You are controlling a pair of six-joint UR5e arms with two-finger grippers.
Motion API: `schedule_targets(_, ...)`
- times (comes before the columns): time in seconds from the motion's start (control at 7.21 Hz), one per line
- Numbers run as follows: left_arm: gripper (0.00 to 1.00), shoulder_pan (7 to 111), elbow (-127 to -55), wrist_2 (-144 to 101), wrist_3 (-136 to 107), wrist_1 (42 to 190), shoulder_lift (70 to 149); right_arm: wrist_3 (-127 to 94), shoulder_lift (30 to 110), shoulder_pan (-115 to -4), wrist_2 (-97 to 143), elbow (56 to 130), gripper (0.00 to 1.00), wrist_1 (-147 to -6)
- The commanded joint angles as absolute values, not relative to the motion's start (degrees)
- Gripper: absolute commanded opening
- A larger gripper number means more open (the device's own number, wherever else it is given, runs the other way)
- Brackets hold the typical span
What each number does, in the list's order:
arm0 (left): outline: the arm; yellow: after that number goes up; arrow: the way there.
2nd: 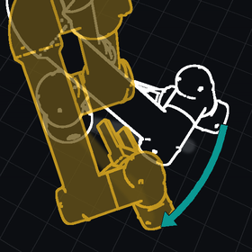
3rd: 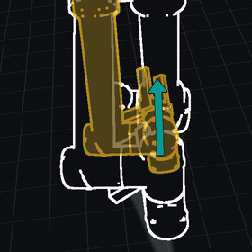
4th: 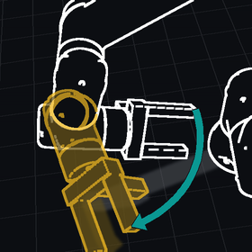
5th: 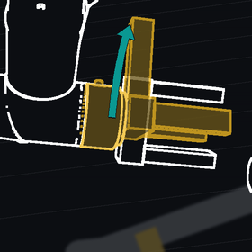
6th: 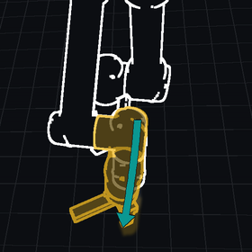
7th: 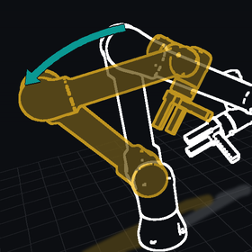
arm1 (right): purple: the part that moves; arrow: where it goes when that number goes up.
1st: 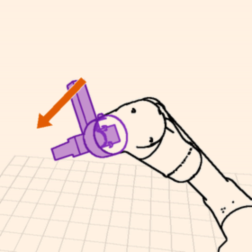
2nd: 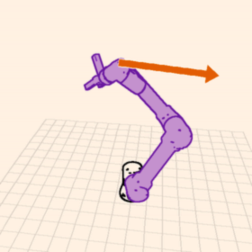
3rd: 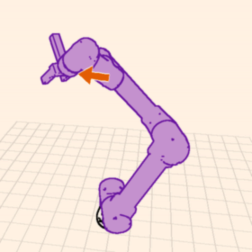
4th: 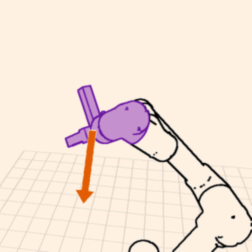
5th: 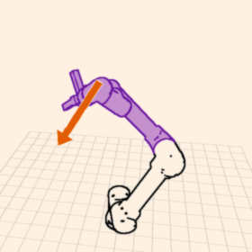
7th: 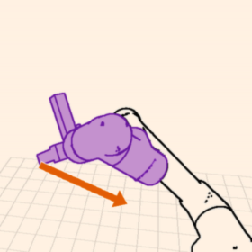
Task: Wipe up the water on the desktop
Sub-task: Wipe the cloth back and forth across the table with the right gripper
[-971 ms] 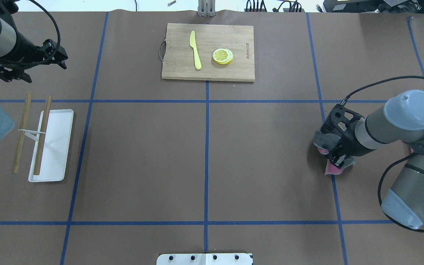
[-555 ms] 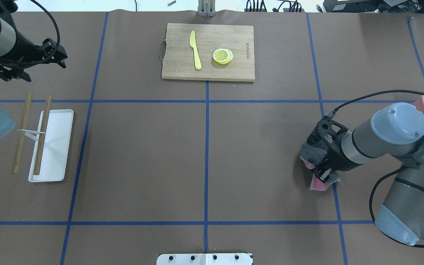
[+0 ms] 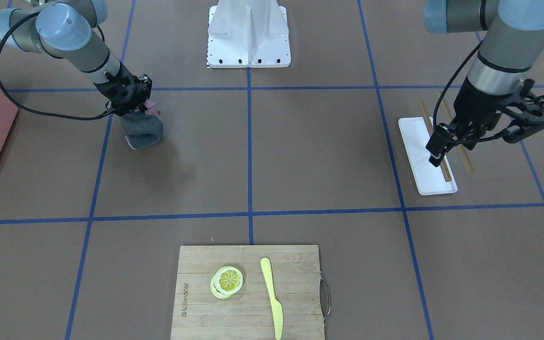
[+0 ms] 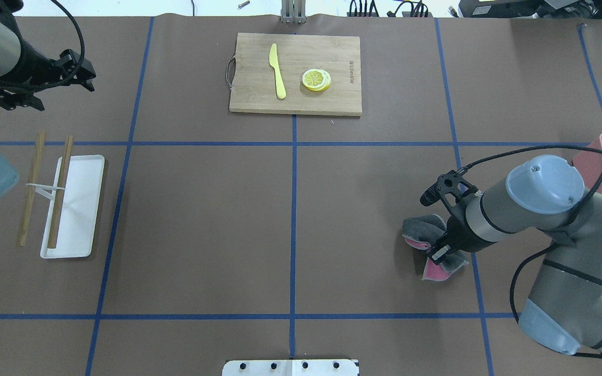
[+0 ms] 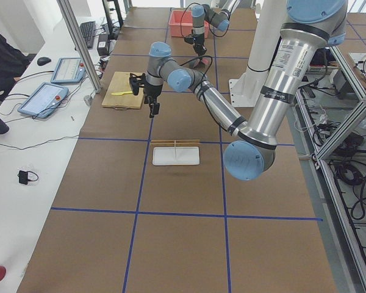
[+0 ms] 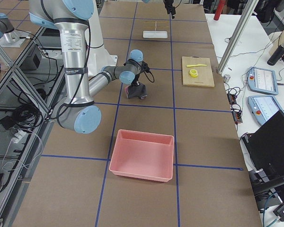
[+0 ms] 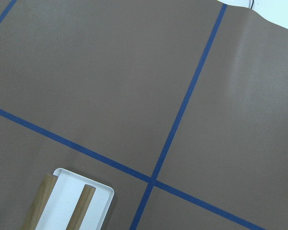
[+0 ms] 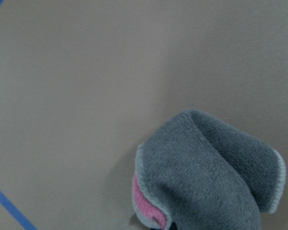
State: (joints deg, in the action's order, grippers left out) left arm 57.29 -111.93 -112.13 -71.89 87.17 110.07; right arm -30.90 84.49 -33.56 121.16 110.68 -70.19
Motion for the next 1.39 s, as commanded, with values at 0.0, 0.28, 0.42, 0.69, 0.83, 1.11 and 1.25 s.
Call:
schedule_targets(0.0, 0.98, 57.13, -111.62, -110.30, -71.89, 87.10, 110.13, -24.38, 84.46, -41.36, 127.06, 105.41, 0.00, -70.22)
schedule_targets(0.28, 0.98, 57.04, -111.80, -110.30, -71.98, 87.10, 110.21, -16.83, 84.20, -47.60, 129.70, 99.35, 0.00, -70.22)
schedule_targets(0.42, 0.98, 57.04, -111.80, -110.30, -71.98, 87.10, 110.13, -12.18, 83.42, -51.55, 132.08, 96.10, 0.00, -70.22)
schedule_targets(0.69, 0.98, 56.87, -111.80, -110.30, -71.98, 87.10, 110.13, -8.18, 81.14, -55.71, 134.99, 92.38, 0.00, -70.66)
schedule_targets(0.83, 0.98, 56.87, -111.71, -110.30, -71.98, 87.10, 110.13, -8.61, 80.17, -55.64, 135.26, 92.29, 0.00, -70.84)
schedule_targets(1.11, 0.98, 56.87, -111.62, -110.21, -71.90, 87.10, 109.69, -9.49, 79.63, -53.36, 136.05, 92.98, 0.00, -70.49)
schedule_targets(1.25, 0.98, 57.04, -111.62, -110.21, -71.89, 87.01, 109.60, -12.28, 79.63, -52.13, 138.32, 93.77, 0.00, -69.97)
